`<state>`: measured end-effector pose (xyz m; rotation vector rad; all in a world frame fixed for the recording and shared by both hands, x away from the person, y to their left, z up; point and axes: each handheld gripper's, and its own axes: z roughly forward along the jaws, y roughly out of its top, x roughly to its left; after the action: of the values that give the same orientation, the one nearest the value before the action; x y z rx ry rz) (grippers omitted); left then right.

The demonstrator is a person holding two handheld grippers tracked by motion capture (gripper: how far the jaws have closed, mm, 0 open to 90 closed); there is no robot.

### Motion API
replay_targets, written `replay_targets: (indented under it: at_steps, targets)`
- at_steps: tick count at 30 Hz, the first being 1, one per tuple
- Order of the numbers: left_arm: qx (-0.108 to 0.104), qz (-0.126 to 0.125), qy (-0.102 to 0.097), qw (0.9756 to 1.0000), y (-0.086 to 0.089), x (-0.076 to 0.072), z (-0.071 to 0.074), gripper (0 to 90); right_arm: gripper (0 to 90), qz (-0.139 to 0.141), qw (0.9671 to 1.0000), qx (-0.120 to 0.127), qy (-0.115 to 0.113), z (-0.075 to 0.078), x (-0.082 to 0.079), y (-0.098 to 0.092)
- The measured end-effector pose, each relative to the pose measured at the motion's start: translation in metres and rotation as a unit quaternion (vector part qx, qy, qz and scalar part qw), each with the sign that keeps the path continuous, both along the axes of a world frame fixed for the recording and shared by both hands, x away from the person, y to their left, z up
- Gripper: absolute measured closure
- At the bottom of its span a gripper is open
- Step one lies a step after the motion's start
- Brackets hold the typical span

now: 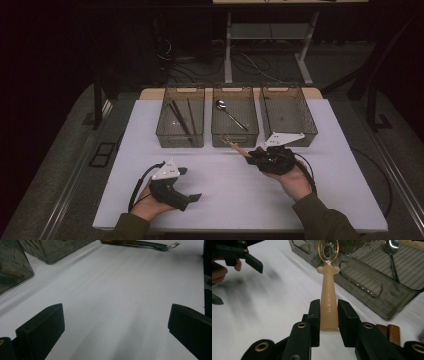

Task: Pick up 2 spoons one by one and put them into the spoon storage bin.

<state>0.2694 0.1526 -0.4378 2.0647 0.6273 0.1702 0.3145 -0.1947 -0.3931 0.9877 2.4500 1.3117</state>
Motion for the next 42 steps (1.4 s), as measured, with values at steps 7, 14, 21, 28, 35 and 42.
replay_targets:
  at_steps: [7, 14, 21, 28, 35, 42]
  targets:
    - [0.001, 0.0, 0.001, 1.0, 0.0, 0.0, 0.0, 0.0, 73.0, -0.014, 0.9998, 0.01, -0.007, 0.005, 0.004, -0.008]
    - [0.002, 0.001, 0.002, 1.0, 0.0, 0.0, -0.001, 0.0, 73.0, -0.032, 0.9991, 0.02, -0.017, 0.011, 0.012, -0.015]
    - [0.001, 0.003, 0.003, 1.0, -0.001, 0.0, -0.001, 0.0, 73.0, -0.049, 0.9982, 0.026, -0.021, 0.014, 0.023, -0.023]
    - [0.003, 0.002, 0.004, 1.0, 0.0, 0.001, -0.002, 0.0, 73.0, -0.061, 0.9975, 0.031, -0.018, 0.015, 0.033, -0.025]
    - [0.003, 0.002, 0.004, 1.0, 0.0, 0.001, -0.002, 0.0, 72.9, -0.069, 0.9968, 0.038, -0.016, 0.014, 0.043, -0.022]
    - [0.003, 0.0, 0.002, 1.0, 0.0, 0.002, -0.001, 0.0, 72.9, -0.077, 0.9965, 0.031, -0.01, 0.017, 0.063, -0.009]
